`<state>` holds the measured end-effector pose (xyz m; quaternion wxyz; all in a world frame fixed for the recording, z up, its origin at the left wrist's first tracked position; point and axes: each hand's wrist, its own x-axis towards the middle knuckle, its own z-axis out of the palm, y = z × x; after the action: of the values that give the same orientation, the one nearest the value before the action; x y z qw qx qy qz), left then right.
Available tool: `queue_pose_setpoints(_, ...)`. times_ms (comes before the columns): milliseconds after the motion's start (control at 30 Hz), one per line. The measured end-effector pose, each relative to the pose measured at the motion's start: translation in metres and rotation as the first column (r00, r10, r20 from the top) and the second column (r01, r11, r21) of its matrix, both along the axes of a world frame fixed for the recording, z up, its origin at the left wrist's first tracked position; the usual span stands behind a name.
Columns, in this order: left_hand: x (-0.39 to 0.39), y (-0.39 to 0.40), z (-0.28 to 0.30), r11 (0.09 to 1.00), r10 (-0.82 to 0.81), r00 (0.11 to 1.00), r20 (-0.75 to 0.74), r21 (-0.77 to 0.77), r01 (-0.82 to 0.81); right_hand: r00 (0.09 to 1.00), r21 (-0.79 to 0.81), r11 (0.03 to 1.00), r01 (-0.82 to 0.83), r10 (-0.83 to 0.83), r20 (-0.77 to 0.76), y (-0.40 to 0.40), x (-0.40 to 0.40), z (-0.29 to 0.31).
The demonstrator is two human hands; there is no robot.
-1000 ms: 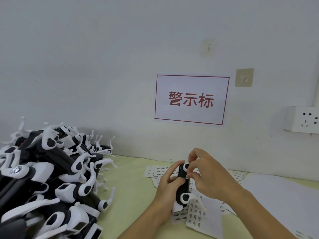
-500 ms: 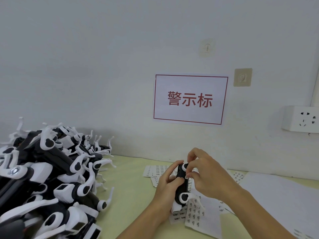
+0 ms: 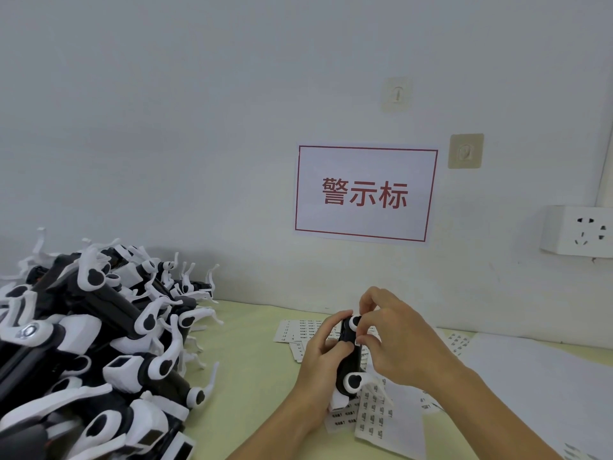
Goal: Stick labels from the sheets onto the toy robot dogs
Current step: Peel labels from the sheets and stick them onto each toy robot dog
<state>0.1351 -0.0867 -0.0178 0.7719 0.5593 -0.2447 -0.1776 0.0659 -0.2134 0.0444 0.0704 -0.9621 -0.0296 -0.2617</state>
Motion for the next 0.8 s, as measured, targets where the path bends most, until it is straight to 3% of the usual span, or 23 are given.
queue_pose_setpoints(367,-0.0003,0.001,-0.001,0.997,0.042,0.996,0.076,0.055,-0.047,0.997,-0.136,0.988,0.075,-0.069,0.044,0.0015,0.0008,0.0022)
queue_pose_setpoints(800,0.0015,-0.0011,-0.004,0.998,0.038,0.994,0.102,0.055,-0.044,0.984,-0.157,0.972,0.174,-0.164,0.074,0.0045,0.002,0.0024)
